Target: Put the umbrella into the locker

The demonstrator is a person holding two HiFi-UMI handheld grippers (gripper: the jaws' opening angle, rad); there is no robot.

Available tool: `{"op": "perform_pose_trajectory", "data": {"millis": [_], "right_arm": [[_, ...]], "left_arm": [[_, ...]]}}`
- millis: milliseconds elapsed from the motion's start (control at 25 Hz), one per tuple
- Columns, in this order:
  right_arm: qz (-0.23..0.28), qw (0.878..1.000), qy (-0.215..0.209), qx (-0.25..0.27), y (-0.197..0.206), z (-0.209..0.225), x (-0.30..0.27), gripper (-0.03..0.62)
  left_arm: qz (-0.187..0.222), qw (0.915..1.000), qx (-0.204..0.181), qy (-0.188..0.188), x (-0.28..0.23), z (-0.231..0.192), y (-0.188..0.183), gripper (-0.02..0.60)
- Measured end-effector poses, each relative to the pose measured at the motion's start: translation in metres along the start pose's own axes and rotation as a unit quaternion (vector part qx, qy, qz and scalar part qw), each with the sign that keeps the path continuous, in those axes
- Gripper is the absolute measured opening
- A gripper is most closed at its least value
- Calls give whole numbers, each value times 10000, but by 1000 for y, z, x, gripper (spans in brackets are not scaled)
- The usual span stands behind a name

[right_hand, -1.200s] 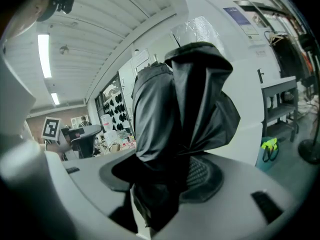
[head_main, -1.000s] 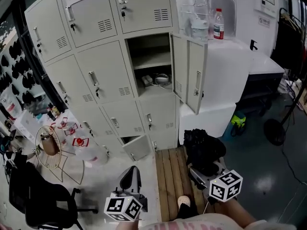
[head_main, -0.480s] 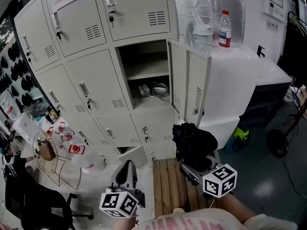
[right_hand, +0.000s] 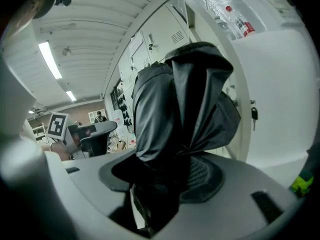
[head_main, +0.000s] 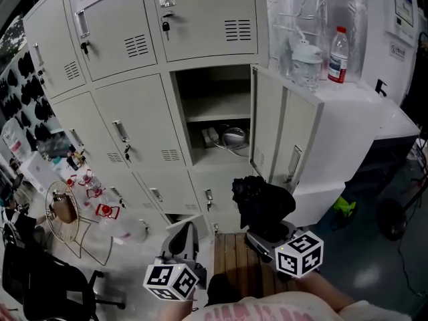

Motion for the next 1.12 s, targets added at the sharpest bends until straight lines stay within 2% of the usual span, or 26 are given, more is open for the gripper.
{"op": "perform_pose_trajectory", "data": {"millis": [280,480,560,760,1000,1120], "right_arm": [[-43,9998,34,168,-48,21,-71,235],[-124,9995,257,-156,-94,44,-121,235],[-101,9991,379,-130,-115,54,-137,235],[-25,9974,645,327,-163,70,-167,235],[94,9938,935,595,-211,86,-199,235],[36,9872,1211,1036,-232,93,-209,235]], "left_arm": [[-160,9998,134,66,-59,-44,-18,0],[-213,9994,127,231,-101,-77,-47,0],[-245,9989,22,398,-116,-84,-57,0],[-537,9941,-219,913,-146,-91,-73,0],[-611,9852,-290,1575,-168,-100,-90,2],[-659,9776,-342,1971,-177,-98,-102,1]]}}
Point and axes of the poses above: the fingertips, and each gripper's own axes: x backward along the fingers, z to its right, y out of its underside, the point moved 6 cm from there along x, backward along the fingers, and after that the axes turned 7 degrees about x, right-handed, at the moved point
